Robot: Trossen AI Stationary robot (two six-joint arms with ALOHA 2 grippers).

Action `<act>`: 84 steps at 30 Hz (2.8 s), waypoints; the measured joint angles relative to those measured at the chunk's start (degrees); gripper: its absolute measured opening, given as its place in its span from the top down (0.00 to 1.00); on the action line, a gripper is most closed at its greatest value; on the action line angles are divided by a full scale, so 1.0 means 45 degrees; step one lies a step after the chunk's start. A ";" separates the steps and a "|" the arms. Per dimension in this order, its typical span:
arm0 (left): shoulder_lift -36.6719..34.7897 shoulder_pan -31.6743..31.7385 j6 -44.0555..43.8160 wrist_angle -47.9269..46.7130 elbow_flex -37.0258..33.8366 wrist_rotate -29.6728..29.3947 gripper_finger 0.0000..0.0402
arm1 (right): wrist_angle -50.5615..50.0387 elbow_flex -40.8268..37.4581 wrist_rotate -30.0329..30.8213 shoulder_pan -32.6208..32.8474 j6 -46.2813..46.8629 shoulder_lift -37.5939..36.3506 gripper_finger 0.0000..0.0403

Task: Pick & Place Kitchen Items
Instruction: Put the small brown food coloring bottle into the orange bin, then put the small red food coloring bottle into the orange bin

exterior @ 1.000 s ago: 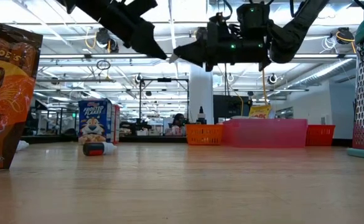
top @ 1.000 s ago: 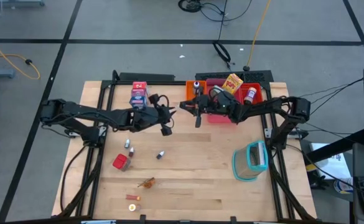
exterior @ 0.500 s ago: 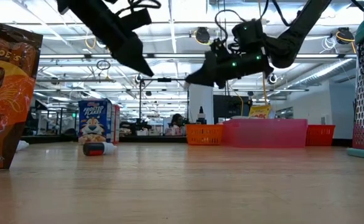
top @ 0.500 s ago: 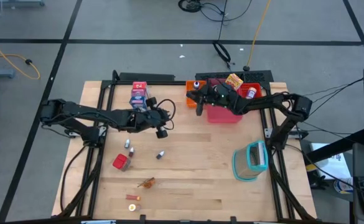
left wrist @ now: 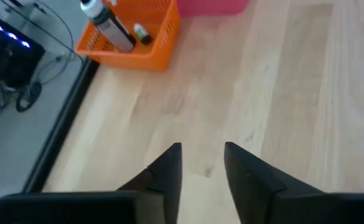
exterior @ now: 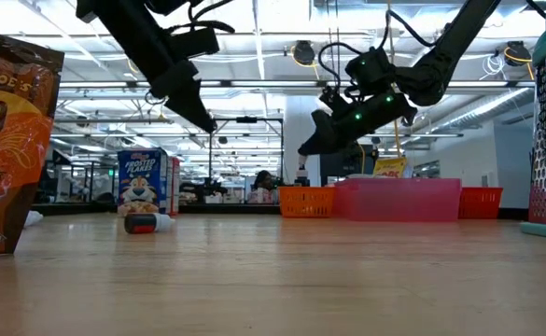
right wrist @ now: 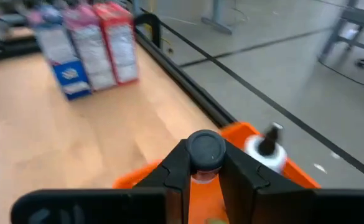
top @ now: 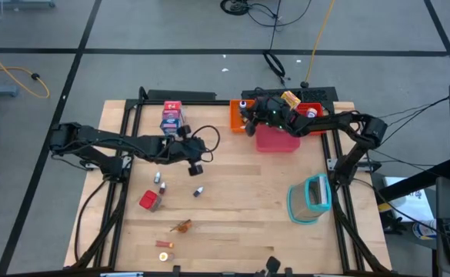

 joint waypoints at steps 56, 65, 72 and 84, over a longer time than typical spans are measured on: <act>0.1694 -0.3198 -1.2269 -0.2767 -0.0010 0.4587 0.58 | -0.1128 0.0004 0.1080 -0.0233 0.0294 0.0000 0.63; 0.2720 -0.3139 -1.1985 -0.1350 0.0008 0.5007 0.58 | -0.1133 0.0005 0.1080 -0.0223 0.0236 0.0000 0.63; 0.3578 -0.3050 -1.1829 -0.1061 0.0000 0.4968 0.58 | -0.1133 0.0005 0.1073 -0.0223 0.0239 0.0000 0.63; 0.4711 -0.2975 -1.0725 -0.1899 0.0620 0.5071 0.71 | -0.1145 0.0005 0.1052 -0.0221 0.0241 0.0000 0.64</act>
